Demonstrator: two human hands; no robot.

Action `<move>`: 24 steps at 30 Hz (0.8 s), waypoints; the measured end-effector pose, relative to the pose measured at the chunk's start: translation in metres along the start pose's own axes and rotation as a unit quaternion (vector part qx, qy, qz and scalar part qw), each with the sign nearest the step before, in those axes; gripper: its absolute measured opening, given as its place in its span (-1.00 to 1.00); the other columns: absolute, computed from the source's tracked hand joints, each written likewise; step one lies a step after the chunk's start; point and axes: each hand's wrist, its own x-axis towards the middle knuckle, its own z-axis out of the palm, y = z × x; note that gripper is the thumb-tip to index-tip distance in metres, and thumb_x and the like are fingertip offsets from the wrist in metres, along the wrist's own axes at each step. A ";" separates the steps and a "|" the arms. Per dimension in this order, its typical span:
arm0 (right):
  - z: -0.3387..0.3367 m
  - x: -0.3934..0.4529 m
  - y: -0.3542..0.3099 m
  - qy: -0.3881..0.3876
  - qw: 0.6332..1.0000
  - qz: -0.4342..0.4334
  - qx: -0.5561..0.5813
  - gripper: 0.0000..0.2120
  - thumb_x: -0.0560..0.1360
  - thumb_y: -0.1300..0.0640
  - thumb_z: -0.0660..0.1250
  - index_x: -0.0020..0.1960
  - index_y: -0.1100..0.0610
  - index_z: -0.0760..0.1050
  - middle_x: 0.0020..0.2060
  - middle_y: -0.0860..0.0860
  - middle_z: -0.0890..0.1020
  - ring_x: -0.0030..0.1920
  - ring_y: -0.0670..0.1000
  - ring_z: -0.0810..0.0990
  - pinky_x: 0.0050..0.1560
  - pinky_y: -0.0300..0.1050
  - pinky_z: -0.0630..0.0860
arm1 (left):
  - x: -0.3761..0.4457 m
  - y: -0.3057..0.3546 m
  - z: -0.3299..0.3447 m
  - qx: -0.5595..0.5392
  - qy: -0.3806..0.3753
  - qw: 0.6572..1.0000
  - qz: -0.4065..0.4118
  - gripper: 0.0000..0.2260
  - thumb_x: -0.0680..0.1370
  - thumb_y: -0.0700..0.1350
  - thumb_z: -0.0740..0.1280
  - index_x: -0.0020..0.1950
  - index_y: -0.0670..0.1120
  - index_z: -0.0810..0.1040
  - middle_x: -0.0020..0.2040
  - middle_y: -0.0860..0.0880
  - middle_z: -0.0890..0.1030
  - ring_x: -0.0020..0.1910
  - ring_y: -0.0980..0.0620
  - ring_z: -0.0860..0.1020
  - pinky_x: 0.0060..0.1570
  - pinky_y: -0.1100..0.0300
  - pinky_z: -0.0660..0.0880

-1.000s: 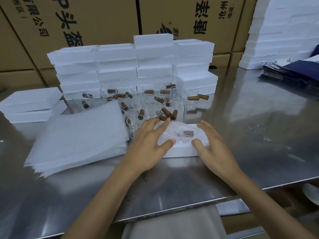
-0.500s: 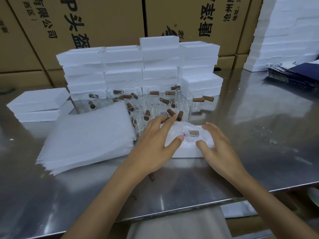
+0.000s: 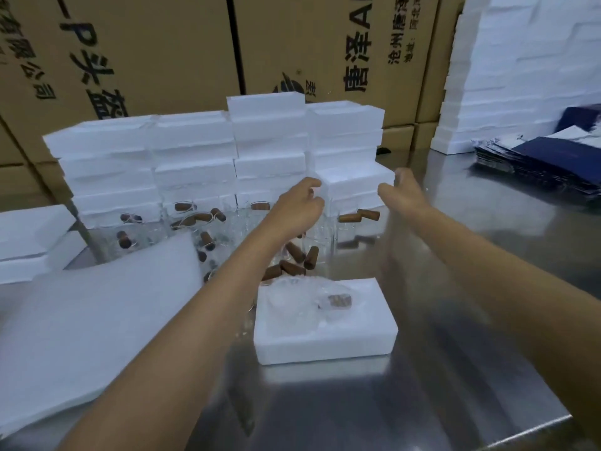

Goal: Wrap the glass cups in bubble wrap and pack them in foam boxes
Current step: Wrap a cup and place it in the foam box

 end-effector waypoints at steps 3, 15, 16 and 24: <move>0.003 0.039 0.010 0.014 0.999 0.039 0.032 -0.37 0.58 0.16 0.16 0.61 0.06 0.04 0.53 0.08 0.24 0.50 0.16 0.23 0.35 -0.01 0.27 | 0.049 -0.002 0.006 0.032 -0.014 0.999 -0.011 -0.56 0.64 -0.08 0.14 0.54 0.06 0.27 0.50 -0.08 0.35 -0.03 0.05 0.56 -0.21 0.25 0.42; -0.004 0.110 0.033 0.048 0.986 0.072 0.145 -0.82 0.57 0.15 0.15 -0.16 0.12 0.46 -0.10 0.12 0.51 -0.18 0.02 0.45 -0.10 -0.12 0.35 | 0.133 -0.010 0.017 -0.075 -0.012 0.995 -0.061 -0.57 0.60 -0.16 0.27 0.48 -0.02 0.40 0.39 -0.10 0.49 0.25 -0.06 0.55 0.28 0.07 0.49; -0.009 0.108 0.036 0.062 0.984 0.062 0.158 -0.80 0.55 0.13 0.14 -0.24 0.09 0.40 -0.18 0.09 0.49 -0.19 0.03 0.44 -0.09 -0.09 0.34 | 0.131 -0.008 0.017 -0.118 -0.005 0.991 -0.063 -0.58 0.59 -0.17 0.28 0.46 -0.02 0.41 0.29 -0.08 0.55 0.12 -0.03 0.62 0.18 0.10 0.56; -0.046 0.054 0.027 0.042 0.966 0.024 0.254 -0.68 0.62 -0.10 0.11 0.14 0.05 0.54 -0.01 0.04 0.61 0.01 0.07 0.59 0.07 -0.08 0.53 | 0.080 0.027 -0.006 -0.302 0.008 0.953 -0.039 -0.74 0.65 0.01 0.23 0.31 -0.05 0.46 0.05 -0.10 0.64 0.12 -0.13 0.64 0.25 0.01 0.53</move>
